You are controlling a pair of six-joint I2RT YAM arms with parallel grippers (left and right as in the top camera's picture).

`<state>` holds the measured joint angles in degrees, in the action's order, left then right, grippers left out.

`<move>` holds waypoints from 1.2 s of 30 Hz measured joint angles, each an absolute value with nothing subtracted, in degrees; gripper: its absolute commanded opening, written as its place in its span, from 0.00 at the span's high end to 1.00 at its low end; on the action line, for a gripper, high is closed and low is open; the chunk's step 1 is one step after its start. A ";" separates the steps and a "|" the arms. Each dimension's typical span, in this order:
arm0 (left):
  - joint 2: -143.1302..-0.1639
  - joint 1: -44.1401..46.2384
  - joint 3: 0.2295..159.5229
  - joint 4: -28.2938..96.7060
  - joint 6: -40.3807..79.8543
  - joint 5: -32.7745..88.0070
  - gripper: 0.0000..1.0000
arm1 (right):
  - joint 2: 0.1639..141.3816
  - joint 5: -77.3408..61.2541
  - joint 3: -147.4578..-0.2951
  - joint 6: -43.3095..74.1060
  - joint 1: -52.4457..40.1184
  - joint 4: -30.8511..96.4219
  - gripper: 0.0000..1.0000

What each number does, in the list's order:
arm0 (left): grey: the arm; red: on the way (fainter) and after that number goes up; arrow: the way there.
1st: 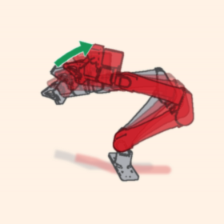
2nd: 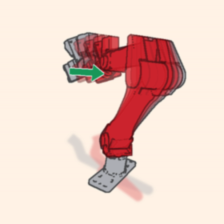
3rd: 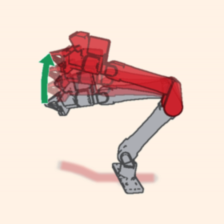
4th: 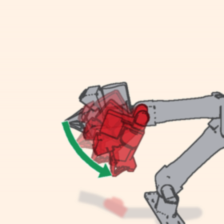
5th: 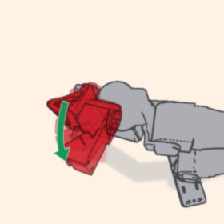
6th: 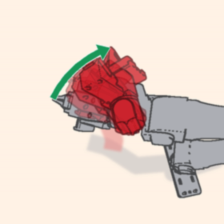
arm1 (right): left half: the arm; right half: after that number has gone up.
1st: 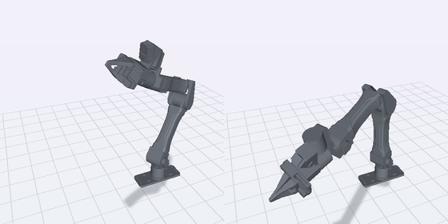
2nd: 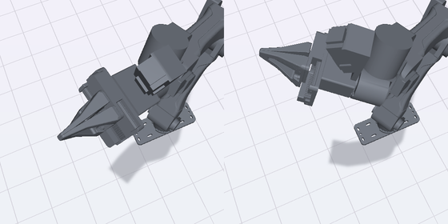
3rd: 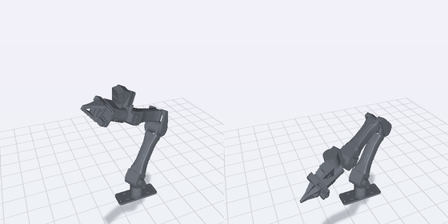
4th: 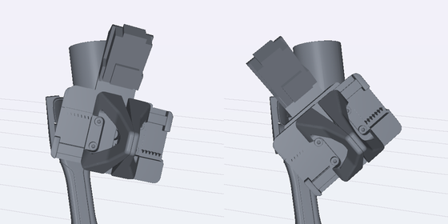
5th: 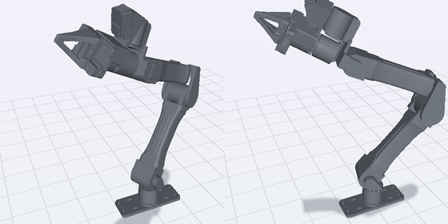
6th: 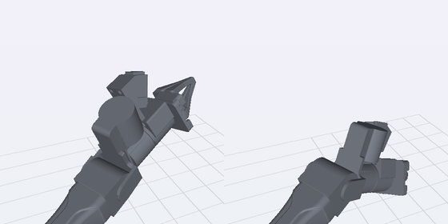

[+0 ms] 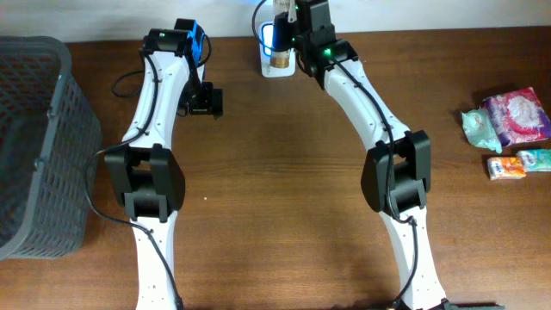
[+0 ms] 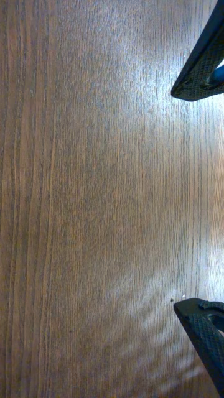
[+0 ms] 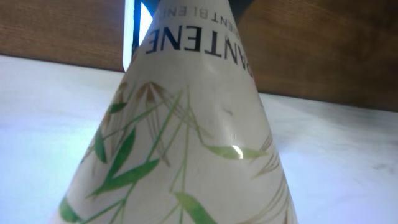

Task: Scan the item barcode
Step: 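Raise the Pantene tube in front of the scanner, then carry the Pantene tube to the right edge and release it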

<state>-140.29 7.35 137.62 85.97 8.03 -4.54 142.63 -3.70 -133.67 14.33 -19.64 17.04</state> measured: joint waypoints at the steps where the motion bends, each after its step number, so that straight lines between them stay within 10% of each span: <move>1: -140.29 7.35 137.62 85.97 8.03 -4.54 0.01 | 143.31 -3.20 -133.64 14.35 -19.62 16.73 0.96; 5: -140.29 7.35 137.62 85.97 8.03 -4.54 0.01 | 143.33 -3.01 -133.67 14.35 -18.17 19.16 0.96; 14: -140.29 7.35 137.64 85.97 8.01 -4.54 0.01 | 130.82 6.87 -134.19 1.96 12.56 77.21 0.96; 19: -140.29 7.35 137.67 85.95 8.03 -4.54 0.01 | 131.63 6.42 -121.80 -11.62 19.68 74.30 0.96; 23: -140.29 7.35 137.67 86.00 8.01 -4.51 0.01 | 131.90 6.68 -114.28 -12.64 23.99 68.20 0.60; 25: -140.29 7.35 137.69 85.95 8.01 -4.54 0.01 | 131.90 6.72 -114.19 -13.06 24.03 67.24 0.21; 29: -140.29 7.35 137.69 85.95 8.01 -4.54 0.01 | 129.12 6.72 -114.08 -9.54 24.03 67.61 0.20; 30: -140.29 7.35 137.69 86.00 8.01 -4.54 0.01 | 125.62 6.07 -114.06 -8.43 24.03 67.88 0.01; 36: -140.29 7.35 137.69 85.91 8.01 -4.54 0.01 | 89.10 -8.97 -112.49 -6.13 24.08 75.96 0.01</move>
